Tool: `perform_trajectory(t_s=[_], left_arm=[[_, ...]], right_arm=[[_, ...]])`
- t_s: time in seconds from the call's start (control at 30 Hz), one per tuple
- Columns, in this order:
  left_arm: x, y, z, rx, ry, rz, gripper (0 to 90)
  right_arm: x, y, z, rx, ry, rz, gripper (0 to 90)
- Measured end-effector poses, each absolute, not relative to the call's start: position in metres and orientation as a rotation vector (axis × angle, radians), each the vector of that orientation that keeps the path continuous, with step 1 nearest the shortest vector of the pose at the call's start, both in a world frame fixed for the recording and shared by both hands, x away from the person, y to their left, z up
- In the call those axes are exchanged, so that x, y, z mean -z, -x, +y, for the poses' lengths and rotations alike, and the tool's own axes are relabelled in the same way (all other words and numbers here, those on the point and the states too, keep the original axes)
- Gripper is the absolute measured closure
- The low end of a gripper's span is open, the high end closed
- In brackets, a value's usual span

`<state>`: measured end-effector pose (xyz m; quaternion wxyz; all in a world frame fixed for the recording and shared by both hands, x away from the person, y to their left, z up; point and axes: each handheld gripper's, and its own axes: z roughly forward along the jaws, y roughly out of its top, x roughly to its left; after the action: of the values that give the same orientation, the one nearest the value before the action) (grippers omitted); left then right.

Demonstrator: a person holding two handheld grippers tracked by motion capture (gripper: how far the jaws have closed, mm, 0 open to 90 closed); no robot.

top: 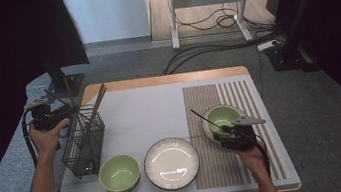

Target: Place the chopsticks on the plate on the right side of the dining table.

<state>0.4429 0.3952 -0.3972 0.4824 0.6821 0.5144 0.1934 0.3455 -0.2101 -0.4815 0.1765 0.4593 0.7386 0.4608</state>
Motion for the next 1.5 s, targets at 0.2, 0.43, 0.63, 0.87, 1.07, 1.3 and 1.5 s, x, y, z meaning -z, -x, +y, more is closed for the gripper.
perform_trajectory(t_s=[0.2,0.43,0.63,0.87,1.07,1.3,1.5], left_arm=[[0.398,-0.446,0.397,-0.463,-1.663,1.259,51.2],[0.398,-0.451,0.399,-0.459,-1.65,1.272,51.3],[0.398,-0.455,0.398,-0.458,-1.649,1.273,51.9],[0.396,-0.461,0.393,-0.478,-1.67,1.283,51.5],[0.394,-0.467,0.39,-0.484,-1.664,1.296,52.1],[0.393,-0.474,0.388,-0.499,-1.66,1.318,54.7],[0.393,-0.478,0.385,-0.504,-1.672,1.329,60.7]], right_arm=[[0.482,-0.346,-0.21,-1.301,-1.301,2.094,46.4],[0.483,-0.346,-0.211,-1.3,-1.306,2.091,46.4],[0.482,-0.346,-0.211,-1.303,-1.304,2.088,46.4],[0.482,-0.346,-0.211,-1.305,-1.305,2.087,46.4],[0.482,-0.346,-0.213,-1.303,-1.309,2.085,46.4],[0.483,-0.346,-0.212,-1.299,-1.309,2.086,46.4],[0.484,-0.346,-0.213,-1.292,-1.314,2.085,46.4]])
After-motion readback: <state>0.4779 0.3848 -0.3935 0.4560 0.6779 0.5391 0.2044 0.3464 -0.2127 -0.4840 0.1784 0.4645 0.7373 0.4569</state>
